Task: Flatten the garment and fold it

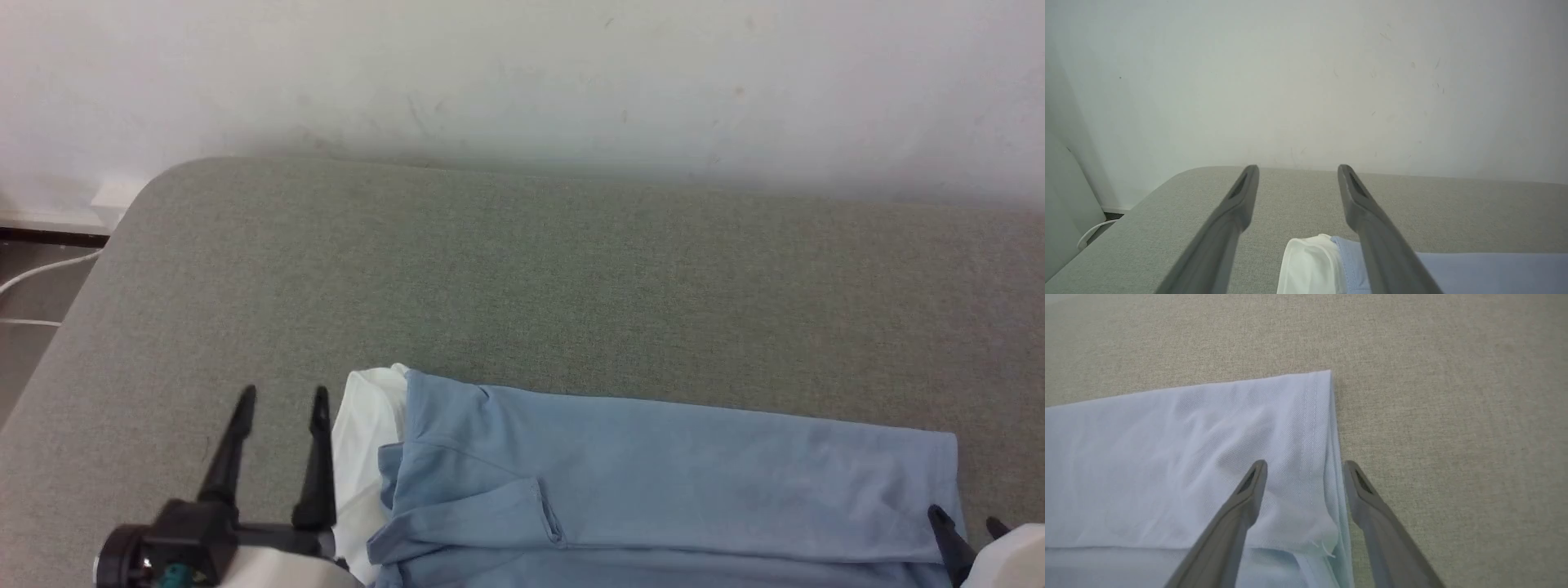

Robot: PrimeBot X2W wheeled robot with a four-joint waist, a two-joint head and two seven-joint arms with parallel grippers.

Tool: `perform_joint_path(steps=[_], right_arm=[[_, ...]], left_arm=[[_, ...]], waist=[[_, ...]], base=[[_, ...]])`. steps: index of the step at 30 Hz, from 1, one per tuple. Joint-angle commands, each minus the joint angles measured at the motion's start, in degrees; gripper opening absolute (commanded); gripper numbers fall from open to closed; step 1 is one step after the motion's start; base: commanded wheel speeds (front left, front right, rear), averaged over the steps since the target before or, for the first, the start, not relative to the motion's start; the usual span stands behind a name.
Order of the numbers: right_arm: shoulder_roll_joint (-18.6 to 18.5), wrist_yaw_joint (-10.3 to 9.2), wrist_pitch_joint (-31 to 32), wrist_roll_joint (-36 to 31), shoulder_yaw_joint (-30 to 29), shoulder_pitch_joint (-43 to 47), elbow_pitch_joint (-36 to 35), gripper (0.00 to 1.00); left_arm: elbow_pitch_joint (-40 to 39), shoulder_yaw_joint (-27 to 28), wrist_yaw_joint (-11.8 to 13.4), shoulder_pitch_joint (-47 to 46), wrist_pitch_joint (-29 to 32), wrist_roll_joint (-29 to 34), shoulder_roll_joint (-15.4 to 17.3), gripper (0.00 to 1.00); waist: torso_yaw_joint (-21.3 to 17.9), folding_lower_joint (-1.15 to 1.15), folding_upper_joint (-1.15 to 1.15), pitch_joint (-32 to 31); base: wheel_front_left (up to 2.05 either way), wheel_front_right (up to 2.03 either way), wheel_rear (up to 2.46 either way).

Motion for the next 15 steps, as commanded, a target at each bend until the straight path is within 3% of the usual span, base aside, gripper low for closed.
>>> perform_joint_path(steps=[1, 15], right_arm=[[0.98, -0.04, 0.41, -0.94, -1.23, 0.56, 0.95, 1.00], [2.99, -0.04, 3.09, -1.77, -2.00, -0.81, 8.89, 1.00]], left_arm=[[1.09, 0.40, -1.98, 1.56, -0.26, 2.55, -1.09, 1.00], [3.72, 3.31, -8.16, 0.40, -0.27, 8.58, -5.92, 1.00]], waist=[[-0.07, 0.00, 0.00, 0.24], [1.00, 0.00, 0.00, 2.86]], base=[[0.00, 0.00, 0.00], [0.00, 0.00, 0.00]])
